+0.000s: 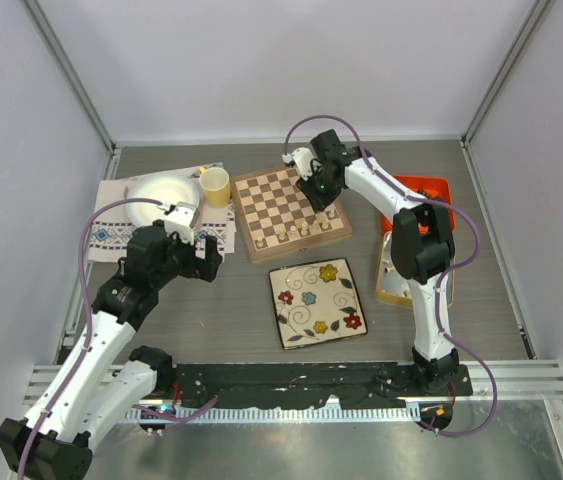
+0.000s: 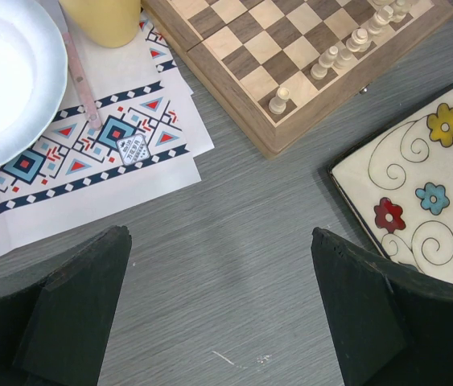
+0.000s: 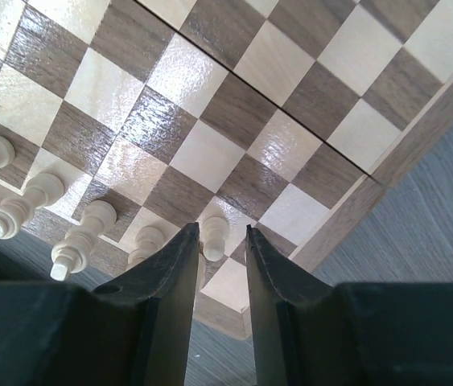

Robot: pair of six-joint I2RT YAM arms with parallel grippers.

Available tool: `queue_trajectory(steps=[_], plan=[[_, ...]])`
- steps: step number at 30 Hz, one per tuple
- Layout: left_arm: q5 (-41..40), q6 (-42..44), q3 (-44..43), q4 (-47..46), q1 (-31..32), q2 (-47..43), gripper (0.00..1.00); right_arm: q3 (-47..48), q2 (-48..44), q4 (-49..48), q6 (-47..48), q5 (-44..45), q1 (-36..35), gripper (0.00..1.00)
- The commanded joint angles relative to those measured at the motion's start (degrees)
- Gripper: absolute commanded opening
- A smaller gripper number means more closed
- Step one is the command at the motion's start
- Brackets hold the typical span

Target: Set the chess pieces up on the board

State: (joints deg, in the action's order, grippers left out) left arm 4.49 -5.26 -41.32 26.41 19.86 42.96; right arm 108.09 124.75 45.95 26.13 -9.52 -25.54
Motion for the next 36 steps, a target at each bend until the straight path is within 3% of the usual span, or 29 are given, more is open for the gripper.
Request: queue_trajectory(steps=[1,6,12,16,21,27,32,36], plan=[[-0.80,0.95,0.10,-2.68,-0.26,-0.86,1.00,3.70,-4.77,0.28,-0.38,-0.76,-0.39,0.36],[-0.89,0.60,0.19,-2.86,-0.26,-1.30,0.99,2.74,-9.34,0.80,0.06,-1.11,-0.39,0.37],[0.25,-3.17,-0.51,-3.82,-0.26,-1.74,1.00,-6.04,-20.56,1.07,2.26,-6.99,1.36,0.39],[4.02,-9.83,-0.87,-5.84,-0.17,-1.30,1.00,-15.86,-29.02,0.89,2.96,-16.38,7.68,0.41],[12.11,-18.11,1.41,-12.94,-0.26,-1.04,1.00,-25.37,-36.59,4.31,7.95,-29.83,22.09,0.42],[16.60,-24.53,3.18,-18.77,-0.26,0.80,1.00,-36.62,-40.02,6.52,15.16,-29.51,33.25,0.41],[17.74,-26.38,3.00,-19.38,-0.17,2.04,1.00,-40.59,-40.37,6.69,21.40,-25.73,37.49,0.42],[17.83,-27.52,4.32,-20.44,-0.26,1.43,1.00,-46.55,-40.55,9.85,38.16,-26.08,37.58,0.42]])
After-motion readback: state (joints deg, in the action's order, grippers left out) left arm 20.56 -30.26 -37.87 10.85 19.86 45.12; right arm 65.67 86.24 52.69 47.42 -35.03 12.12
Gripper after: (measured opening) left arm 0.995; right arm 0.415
